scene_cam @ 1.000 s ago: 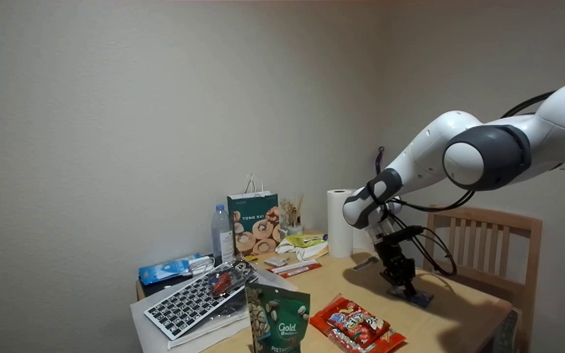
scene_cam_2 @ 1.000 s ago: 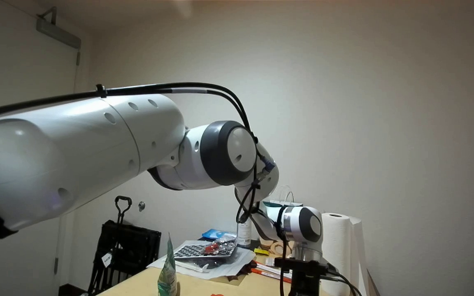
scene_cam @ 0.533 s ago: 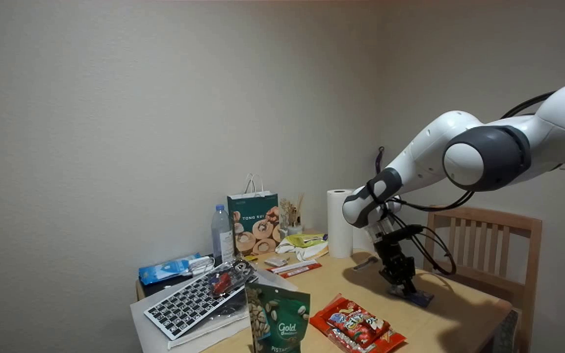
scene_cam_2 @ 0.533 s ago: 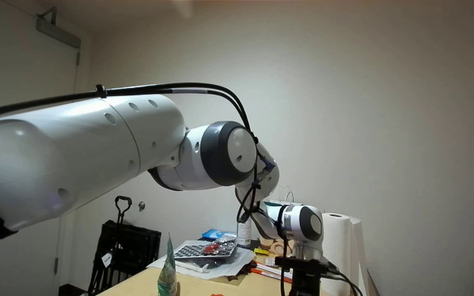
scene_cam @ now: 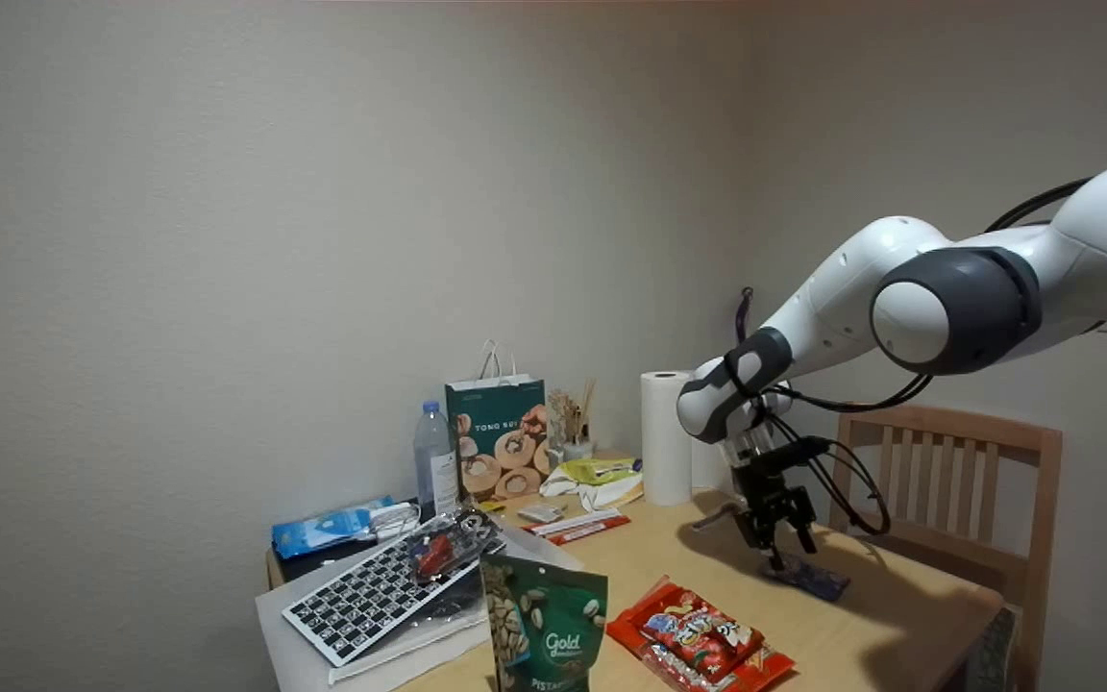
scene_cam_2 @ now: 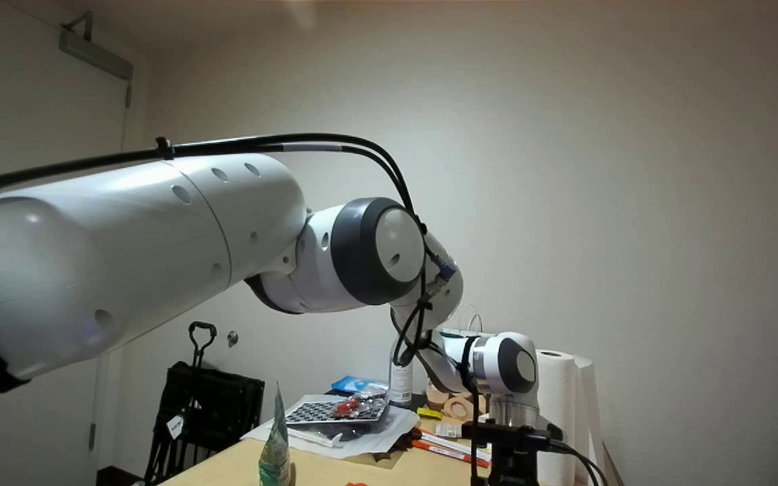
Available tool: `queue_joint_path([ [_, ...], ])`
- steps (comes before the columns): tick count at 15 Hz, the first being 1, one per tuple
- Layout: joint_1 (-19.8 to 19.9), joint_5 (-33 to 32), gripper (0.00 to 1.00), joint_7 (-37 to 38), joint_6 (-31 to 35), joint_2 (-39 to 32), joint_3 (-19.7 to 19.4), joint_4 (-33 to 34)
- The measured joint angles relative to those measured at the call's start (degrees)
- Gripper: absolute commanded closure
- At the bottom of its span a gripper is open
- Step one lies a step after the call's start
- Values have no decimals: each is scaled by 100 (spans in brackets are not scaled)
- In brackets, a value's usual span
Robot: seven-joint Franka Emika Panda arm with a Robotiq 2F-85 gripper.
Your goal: Pick the blue sachet and put it on top of the red sachet
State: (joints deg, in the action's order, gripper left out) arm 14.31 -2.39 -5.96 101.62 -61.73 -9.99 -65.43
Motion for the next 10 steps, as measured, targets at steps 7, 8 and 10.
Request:
queue_joint_path([
  [7,63,0,0,140,378,-5,-44,22],
  [8,52,-26,0,125,375,-21,-38,26],
  [10,42,-85,0,36,267,-108,-2,112],
])
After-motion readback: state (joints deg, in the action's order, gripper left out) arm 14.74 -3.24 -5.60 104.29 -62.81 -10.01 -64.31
